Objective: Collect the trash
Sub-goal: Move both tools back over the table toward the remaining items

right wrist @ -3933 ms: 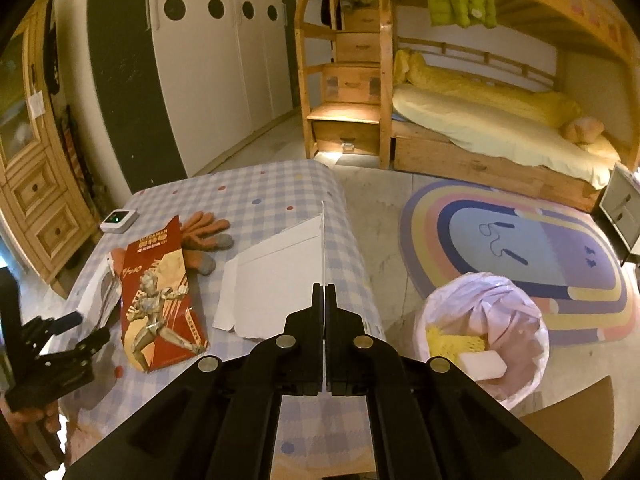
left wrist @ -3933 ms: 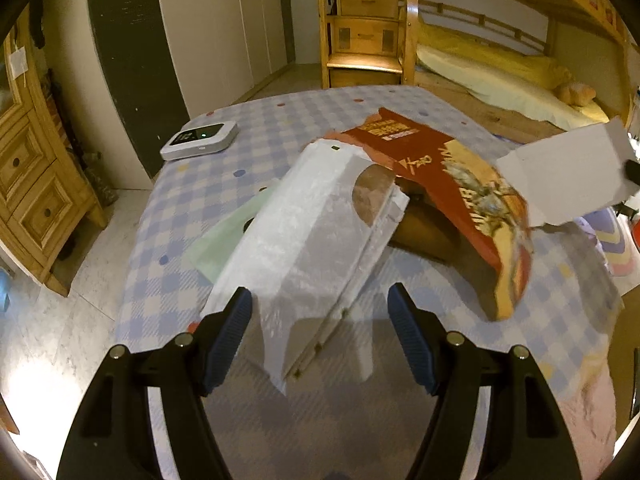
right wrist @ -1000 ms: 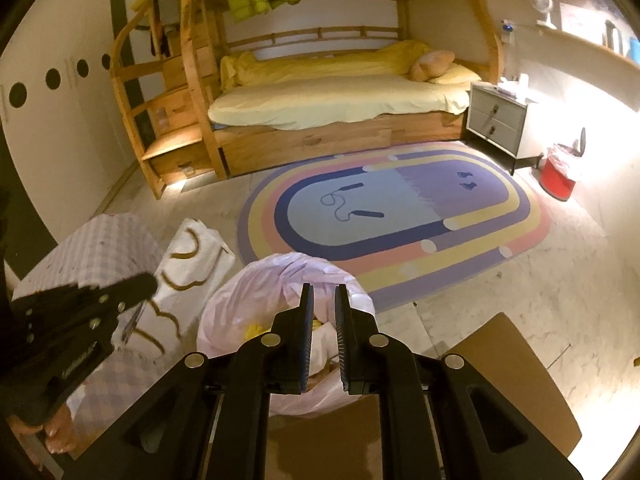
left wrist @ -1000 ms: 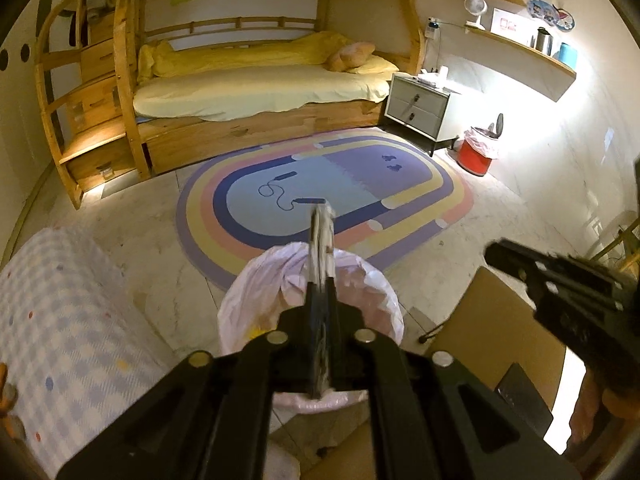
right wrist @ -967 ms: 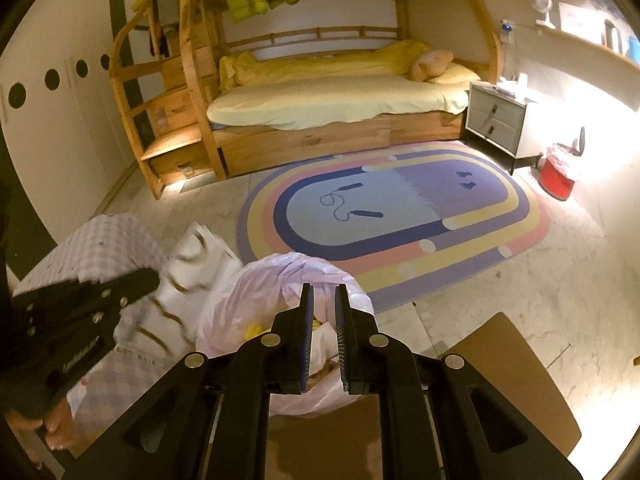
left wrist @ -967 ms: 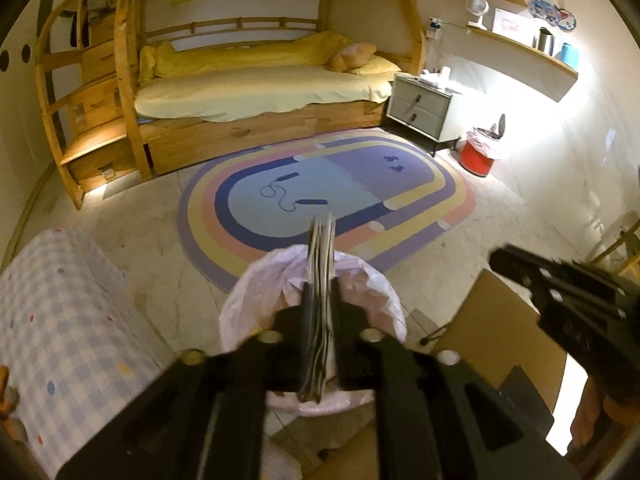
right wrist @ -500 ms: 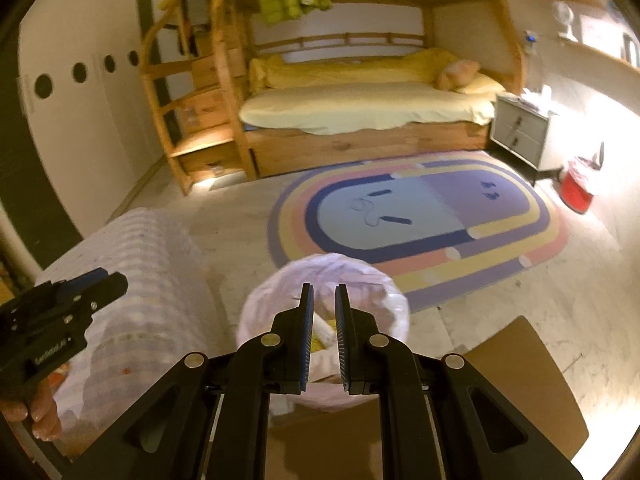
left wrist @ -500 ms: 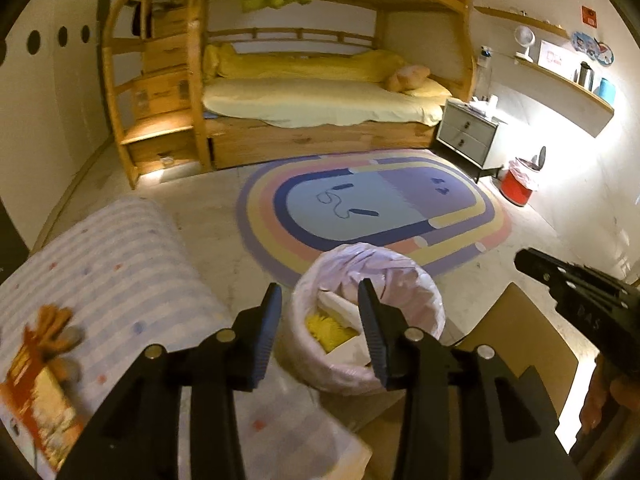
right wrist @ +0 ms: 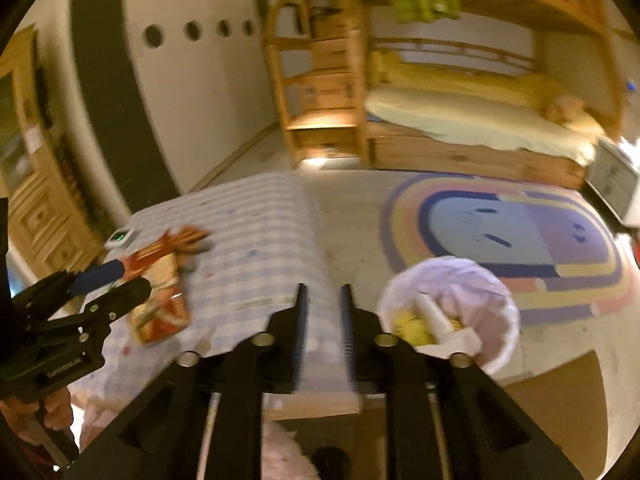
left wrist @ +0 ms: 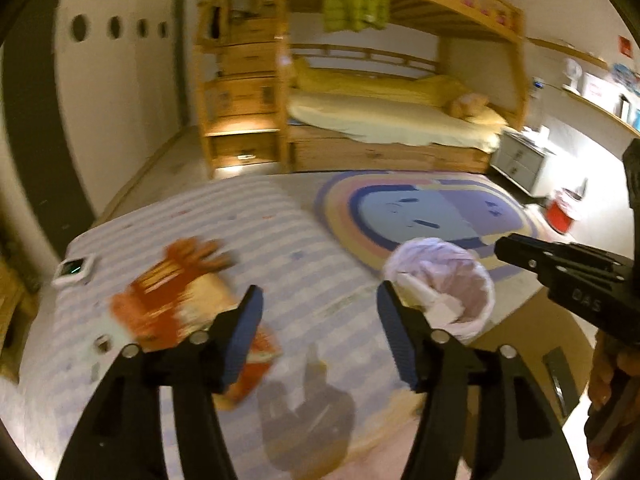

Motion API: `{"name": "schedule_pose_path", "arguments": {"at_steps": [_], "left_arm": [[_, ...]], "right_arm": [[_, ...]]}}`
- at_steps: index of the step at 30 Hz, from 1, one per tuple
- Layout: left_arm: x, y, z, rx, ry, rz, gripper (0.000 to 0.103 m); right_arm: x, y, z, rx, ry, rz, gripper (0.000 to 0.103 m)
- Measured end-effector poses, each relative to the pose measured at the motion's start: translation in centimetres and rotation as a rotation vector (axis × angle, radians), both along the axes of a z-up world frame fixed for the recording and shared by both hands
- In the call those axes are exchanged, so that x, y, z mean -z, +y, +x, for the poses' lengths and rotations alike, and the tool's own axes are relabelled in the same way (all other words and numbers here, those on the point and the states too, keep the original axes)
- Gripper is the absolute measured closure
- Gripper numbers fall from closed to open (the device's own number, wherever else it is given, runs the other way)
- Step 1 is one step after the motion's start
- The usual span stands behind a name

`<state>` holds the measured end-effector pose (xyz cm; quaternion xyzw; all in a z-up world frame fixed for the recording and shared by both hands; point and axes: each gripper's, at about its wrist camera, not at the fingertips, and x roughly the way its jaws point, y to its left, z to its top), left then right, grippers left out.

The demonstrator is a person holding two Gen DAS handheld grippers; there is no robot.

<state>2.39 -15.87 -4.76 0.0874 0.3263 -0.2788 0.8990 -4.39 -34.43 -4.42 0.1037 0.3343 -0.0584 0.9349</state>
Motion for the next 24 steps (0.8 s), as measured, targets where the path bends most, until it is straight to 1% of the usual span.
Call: {"name": "schedule_pose_path", "arguments": {"at_steps": [2,4,6,8,12,14,15,16,17,20,24], "left_arm": [[0.1,2.4,0.2,-0.054,-0.008,0.002,0.039],[0.3,4.9,0.6,-0.119,-0.007,0.003,0.038],[0.6,7.1,0.8,-0.175,-0.011,0.007,0.037],[1.1,9.3,0.8,-0.228,-0.016,0.02,0.037],[2.4,13.2,1.0,-0.325,0.01,0.031,0.037],[3.1,14.8,1.2,-0.357,0.034,0.028,0.037],[3.4,15.5,1.3,-0.369,0.045,0.023,0.037],[3.6,16.2,1.6,-0.386,0.057,0.018,0.036],[3.8,16.7,1.8,-0.396,0.062,0.014,0.036],[4.1,17.9,2.1,-0.416,0.066,0.009,0.036],[4.3,18.5,2.5,-0.424,0.07,0.007,0.035]], "right_arm": [[-0.2,2.4,0.7,-0.059,-0.005,-0.009,0.066],[-0.1,4.8,1.4,-0.104,-0.006,-0.033,0.059],[0.1,6.8,2.0,-0.137,-0.001,-0.05,0.057],[0.6,8.7,2.6,-0.17,0.008,-0.061,0.052],[1.6,11.8,3.9,-0.23,0.029,-0.078,0.047],[2.1,12.9,4.5,-0.252,0.046,-0.081,0.041],[2.4,13.5,4.9,-0.262,0.056,-0.084,0.04],[2.6,13.8,5.1,-0.268,0.059,-0.085,0.035],[2.9,14.4,5.5,-0.278,0.063,-0.089,0.027],[3.8,15.6,6.5,-0.306,0.076,-0.1,0.017],[5.3,17.0,8.6,-0.35,0.107,-0.096,0.015]]}}
